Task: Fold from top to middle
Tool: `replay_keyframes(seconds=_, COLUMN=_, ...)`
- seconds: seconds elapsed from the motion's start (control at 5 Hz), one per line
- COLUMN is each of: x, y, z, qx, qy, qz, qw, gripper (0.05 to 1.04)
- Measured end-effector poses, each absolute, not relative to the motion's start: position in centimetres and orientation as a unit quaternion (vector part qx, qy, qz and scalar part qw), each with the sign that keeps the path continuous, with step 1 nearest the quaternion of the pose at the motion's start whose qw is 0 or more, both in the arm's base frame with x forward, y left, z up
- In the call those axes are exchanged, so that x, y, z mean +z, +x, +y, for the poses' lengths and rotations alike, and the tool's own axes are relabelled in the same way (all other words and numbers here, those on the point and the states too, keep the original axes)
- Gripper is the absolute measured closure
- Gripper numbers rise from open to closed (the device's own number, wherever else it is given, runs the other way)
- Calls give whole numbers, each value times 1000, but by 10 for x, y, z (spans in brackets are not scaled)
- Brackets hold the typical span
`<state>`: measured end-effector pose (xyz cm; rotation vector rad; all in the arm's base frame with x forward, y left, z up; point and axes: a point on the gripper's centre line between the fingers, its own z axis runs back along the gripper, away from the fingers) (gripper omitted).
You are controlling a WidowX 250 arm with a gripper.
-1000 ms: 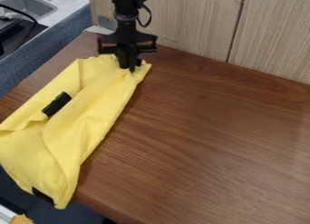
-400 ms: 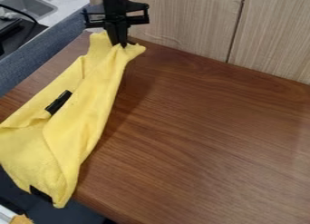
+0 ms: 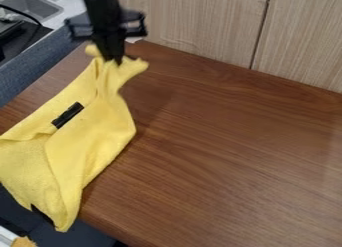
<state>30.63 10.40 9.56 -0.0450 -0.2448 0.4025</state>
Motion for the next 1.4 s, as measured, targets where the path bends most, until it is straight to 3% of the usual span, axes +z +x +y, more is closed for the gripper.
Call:
replay_keyframes(seconds=0.4, x=61, y=245, z=118, qx=151, qy=21, qz=-105, qw=983, gripper=1030)
replay_keyframes(seconds=0.8, x=23, y=233, z=129, qx=121, qy=61, qz=-82, qw=987, gripper=1030)
replay_keyframes(seconds=1.0, x=20, y=236, z=133, qx=126, qy=76, qz=-77, qw=986, gripper=1015)
replay_keyframes(seconds=1.2, x=19, y=239, z=135, qx=128, qy=85, qz=-61, qw=986, gripper=877)
replay_keyframes(seconds=1.4, x=20, y=239, z=132, qx=127, qy=74, qz=-58, qw=987, gripper=664)
